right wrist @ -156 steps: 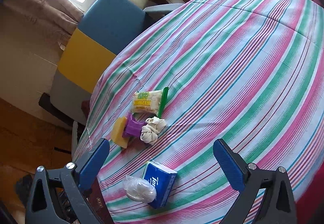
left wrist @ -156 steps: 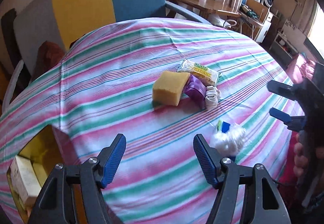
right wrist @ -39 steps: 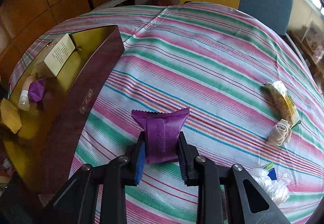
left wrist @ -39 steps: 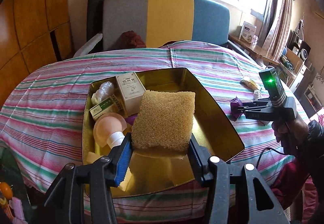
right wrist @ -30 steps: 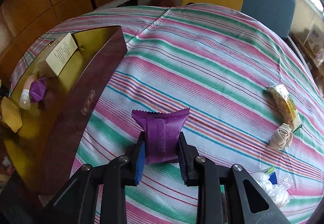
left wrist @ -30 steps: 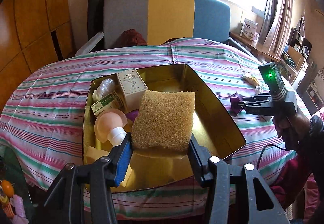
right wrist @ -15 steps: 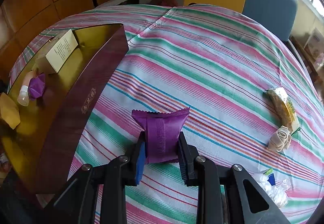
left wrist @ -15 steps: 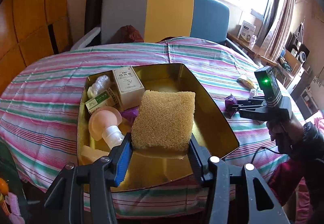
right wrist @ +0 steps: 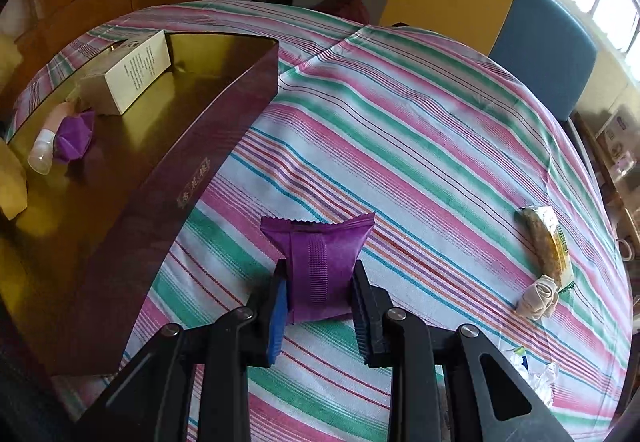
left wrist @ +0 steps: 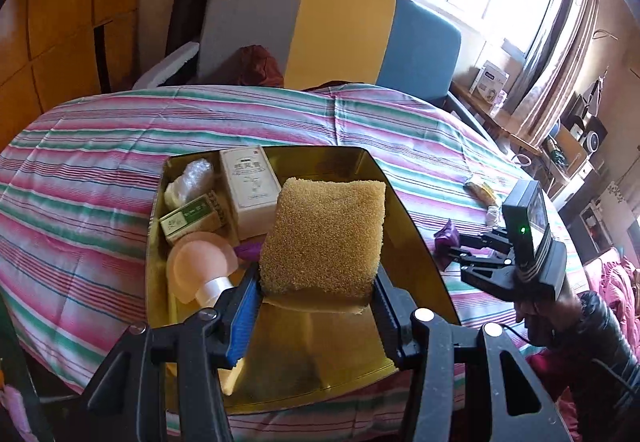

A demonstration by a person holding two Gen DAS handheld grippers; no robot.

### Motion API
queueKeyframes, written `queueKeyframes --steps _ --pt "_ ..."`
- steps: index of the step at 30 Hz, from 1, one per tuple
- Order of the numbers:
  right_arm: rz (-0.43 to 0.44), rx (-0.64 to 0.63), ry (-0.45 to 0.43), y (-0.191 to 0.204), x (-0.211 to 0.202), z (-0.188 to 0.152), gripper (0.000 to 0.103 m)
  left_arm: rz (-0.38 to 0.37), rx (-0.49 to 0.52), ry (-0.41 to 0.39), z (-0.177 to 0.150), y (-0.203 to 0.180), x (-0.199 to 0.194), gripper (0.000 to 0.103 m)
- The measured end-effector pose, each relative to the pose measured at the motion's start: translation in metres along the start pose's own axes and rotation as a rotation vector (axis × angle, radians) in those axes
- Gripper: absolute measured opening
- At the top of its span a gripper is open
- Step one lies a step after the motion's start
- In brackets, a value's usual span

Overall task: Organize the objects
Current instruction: 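Hold the sponge above the tray while carrying the purple packet toward it, then lower the yellow sponge into the tray and open the left gripper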

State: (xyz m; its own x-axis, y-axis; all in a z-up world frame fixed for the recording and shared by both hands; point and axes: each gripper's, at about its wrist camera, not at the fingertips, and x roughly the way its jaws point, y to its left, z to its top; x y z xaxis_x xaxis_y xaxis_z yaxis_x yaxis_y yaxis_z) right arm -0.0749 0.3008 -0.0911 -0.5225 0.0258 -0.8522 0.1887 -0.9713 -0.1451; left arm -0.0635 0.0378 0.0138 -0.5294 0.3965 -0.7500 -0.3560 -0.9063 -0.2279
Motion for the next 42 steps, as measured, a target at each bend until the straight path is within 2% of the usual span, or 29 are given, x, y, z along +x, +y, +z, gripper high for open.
queueKeyframes --steps 7,11,16,21,26,42 --pt "-0.002 -0.001 0.007 0.000 0.001 0.001 0.029 -0.021 0.009 0.017 0.031 -0.011 0.024 0.052" --pt "0.011 0.018 0.014 -0.003 0.001 0.001 0.029 -0.044 -0.031 0.057 0.054 -0.006 0.047 0.052" --pt "0.016 0.027 0.016 -0.004 0.001 0.001 0.029 -0.015 -0.067 0.104 0.076 -0.002 0.082 0.052" --pt "-0.025 -0.013 0.012 0.003 0.001 0.001 0.029 0.024 -0.047 0.145 0.082 -0.006 0.115 0.052" --pt "-0.027 -0.018 0.015 0.004 0.002 0.001 0.029 0.036 -0.057 0.183 0.086 -0.012 0.143 0.052" --pt "-0.017 -0.008 0.020 0.003 0.002 0.001 0.030 0.108 -0.095 0.257 0.083 -0.005 0.174 0.052"
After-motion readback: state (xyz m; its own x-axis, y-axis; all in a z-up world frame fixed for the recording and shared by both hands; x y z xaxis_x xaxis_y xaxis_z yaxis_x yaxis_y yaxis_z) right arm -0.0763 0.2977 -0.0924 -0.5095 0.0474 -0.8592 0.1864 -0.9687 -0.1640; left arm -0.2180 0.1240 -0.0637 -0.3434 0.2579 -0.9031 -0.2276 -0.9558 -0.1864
